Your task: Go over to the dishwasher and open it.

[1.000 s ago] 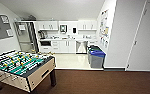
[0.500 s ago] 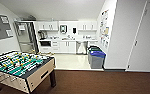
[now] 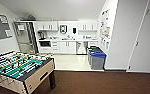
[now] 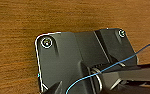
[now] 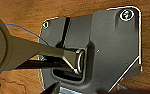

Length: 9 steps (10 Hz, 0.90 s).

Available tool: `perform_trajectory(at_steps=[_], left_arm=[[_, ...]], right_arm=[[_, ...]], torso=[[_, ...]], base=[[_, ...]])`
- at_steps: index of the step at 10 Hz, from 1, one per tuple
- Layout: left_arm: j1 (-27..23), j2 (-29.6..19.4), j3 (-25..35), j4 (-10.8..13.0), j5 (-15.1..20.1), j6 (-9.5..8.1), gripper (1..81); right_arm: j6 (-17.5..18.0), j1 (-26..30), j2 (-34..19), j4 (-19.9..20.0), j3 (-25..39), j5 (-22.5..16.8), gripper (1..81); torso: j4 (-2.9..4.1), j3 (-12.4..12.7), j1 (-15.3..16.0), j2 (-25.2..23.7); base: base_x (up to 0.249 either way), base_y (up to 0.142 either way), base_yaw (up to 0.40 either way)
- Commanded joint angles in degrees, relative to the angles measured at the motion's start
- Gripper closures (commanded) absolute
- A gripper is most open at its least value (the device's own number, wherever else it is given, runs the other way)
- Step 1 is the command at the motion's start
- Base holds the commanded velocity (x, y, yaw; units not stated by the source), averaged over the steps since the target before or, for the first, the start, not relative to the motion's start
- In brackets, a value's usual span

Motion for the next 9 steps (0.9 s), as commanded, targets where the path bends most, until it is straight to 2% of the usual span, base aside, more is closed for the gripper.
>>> perform_trajectory(at_steps=[1,9], left_arm=[[-2.99,-1.11,0.54,0.51,2.70,0.17,1.0],[-2.99,-0.85,0.62,0.51,2.70,-0.27,1.0]], right_arm=[[-0.24,2.28,-1.18,-0.77,-0.43,-2.65,1.0],[-0.33,2.46,-0.21,-0.77,-1.22,-2.65,1.0]], torso=[[0.00,0.00,0.00,0.00],[0.00,0.00,-0.02,-0.02]], base=[[0.089,0.000,0.000],[0.102,0.000,0.000]])
